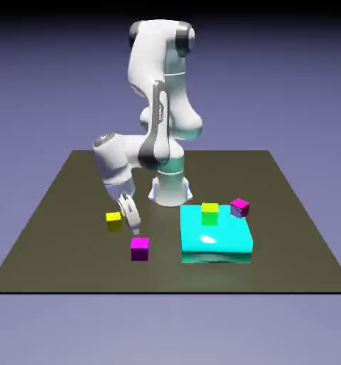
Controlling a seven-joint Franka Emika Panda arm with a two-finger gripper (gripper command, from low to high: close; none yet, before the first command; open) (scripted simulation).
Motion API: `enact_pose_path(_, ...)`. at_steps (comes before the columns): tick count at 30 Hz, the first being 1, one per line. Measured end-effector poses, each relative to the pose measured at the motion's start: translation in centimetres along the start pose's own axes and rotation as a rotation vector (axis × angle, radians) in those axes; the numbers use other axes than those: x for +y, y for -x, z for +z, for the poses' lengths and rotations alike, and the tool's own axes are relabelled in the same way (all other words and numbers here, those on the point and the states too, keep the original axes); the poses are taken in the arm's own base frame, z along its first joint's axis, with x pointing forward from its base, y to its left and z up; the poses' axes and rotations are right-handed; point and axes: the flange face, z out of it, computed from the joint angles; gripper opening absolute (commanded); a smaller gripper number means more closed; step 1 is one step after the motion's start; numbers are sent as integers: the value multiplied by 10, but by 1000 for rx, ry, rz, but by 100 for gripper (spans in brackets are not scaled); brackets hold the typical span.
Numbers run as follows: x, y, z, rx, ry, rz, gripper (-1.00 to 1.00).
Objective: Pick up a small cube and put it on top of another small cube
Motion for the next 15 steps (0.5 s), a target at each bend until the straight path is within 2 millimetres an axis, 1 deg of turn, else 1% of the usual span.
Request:
enact_pose_path(1, -2, -9, 10, -31, 42, 83, 0)
enact_pose_path(3, -2, -12, 13, -40, 55, 108, 0)
enact_pose_path(8, -4, -16, 76, -41, 55, 108, 0)
enact_pose_path(9, -4, -16, 82, -40, 55, 108, -100)
enact_pose_path(11, -4, -16, 82, -41, 55, 108, -100)
enact_pose_path(15, -4, -13, 31, -43, 54, 107, -100)
